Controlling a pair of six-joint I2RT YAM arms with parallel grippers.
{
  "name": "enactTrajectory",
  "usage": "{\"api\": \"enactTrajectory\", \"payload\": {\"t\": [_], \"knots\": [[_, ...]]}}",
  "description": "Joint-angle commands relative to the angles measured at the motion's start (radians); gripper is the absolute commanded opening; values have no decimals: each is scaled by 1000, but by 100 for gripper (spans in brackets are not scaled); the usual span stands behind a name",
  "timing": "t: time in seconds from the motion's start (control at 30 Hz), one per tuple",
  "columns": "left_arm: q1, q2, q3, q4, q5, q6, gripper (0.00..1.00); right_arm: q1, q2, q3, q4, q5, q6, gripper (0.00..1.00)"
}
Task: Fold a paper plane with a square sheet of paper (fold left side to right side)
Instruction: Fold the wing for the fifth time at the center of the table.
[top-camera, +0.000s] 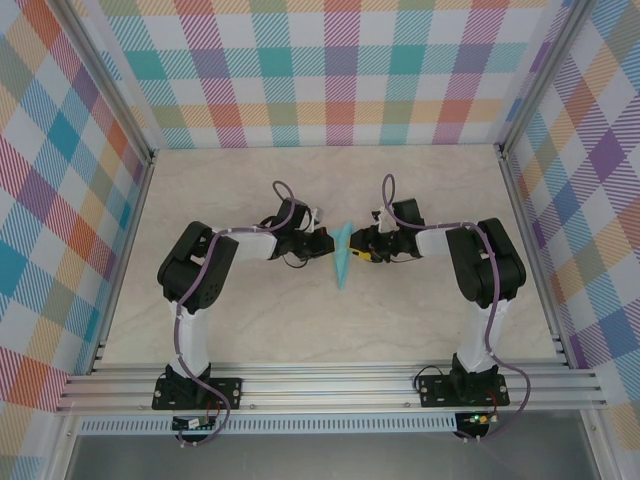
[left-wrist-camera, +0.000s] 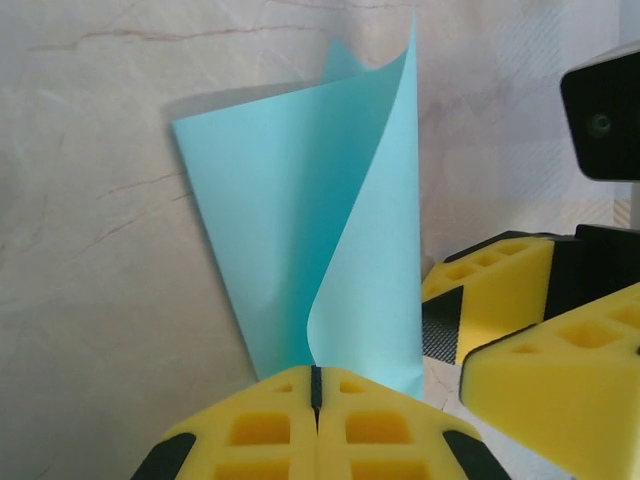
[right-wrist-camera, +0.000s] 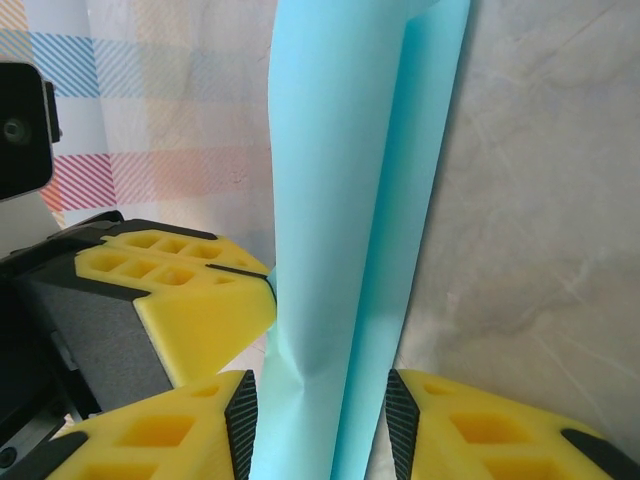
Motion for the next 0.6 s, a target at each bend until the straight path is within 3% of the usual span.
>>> {"api": "enactTrajectory", "payload": {"t": [0.0, 0.57], "knots": [[9, -31, -20, 18, -3, 22, 0, 8, 16, 6, -47, 18, -25, 41], [9, 35, 17, 22, 4, 14, 0, 8, 5, 13, -57, 10, -34, 41]]}}
